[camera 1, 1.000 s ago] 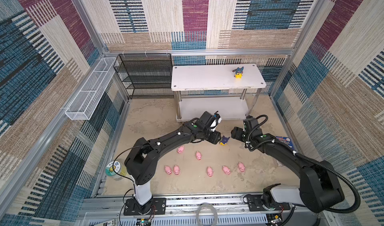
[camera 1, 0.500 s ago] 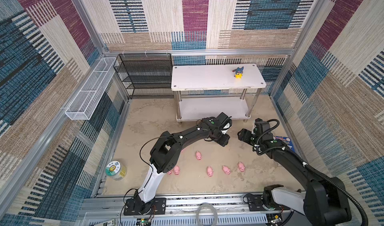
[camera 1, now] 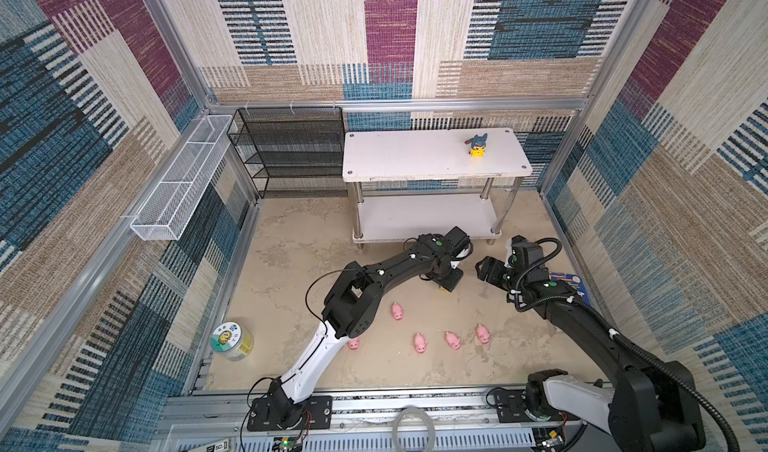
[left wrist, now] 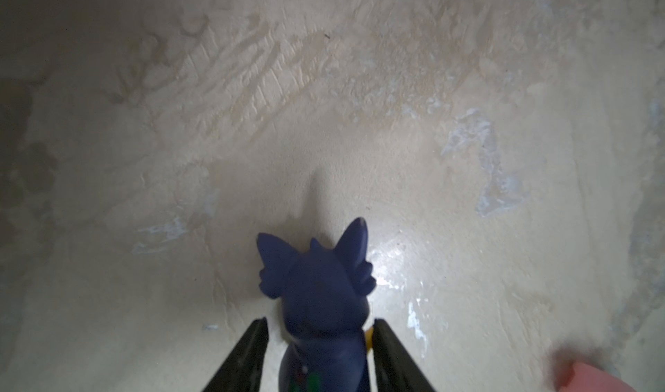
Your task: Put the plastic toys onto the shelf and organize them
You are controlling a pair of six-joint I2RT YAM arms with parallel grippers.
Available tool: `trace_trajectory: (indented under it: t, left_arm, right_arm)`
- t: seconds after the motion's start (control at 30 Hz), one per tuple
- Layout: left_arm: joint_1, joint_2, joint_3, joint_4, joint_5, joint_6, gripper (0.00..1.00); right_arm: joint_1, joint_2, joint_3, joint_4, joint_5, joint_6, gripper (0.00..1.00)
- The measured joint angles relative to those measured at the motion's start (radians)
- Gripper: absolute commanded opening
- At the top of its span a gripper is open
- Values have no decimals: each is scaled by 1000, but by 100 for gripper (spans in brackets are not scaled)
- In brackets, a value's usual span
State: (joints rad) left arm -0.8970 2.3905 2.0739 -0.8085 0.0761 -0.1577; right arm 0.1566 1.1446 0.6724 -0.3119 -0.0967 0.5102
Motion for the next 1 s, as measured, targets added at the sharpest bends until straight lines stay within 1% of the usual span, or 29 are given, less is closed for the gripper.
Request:
trace_trajectory:
  t: [0.13,0.17,0.27,0.37,0.43,0.47,0.57,0.67,0.77,0.87,1.0]
  left_arm:
    - [-1,19,19,-9,-17,3,50]
    - [-1,26,24,-10,-16,3,48]
    - [0,41,36,-13,-16,3,39]
    - [0,44,41,-16,-16,6,26]
    - [5,44,43,-19,-11,20,19]
    - [6,44,43,-19,-9,26,15]
    - [15,35,32,-16,21,30,8]
    - [26,10,-5,-17,59,38,6]
    - [44,-42,-76,-5,126,53,5]
    - [62,-123,-163,25,211,68,6]
    - [80,-265,-304,111,321,81,7]
  right_arm:
    - [0,0,4,0,0,-7,86]
    - [-1,0,4,0,0,-7,86]
    - [-1,0,4,0,1,-11,86]
    - [-1,0,4,0,1,-13,86]
    - [-1,-2,5,0,1,-14,86]
    - [-1,-3,6,0,0,-14,86]
    - [-2,-11,11,0,-9,-18,86]
    - [-2,-26,11,0,-35,-27,86]
    - [-2,-41,11,2,-87,-45,86]
    - [-2,-62,3,16,-154,-71,88]
    - [-2,-92,-28,63,-278,-85,88]
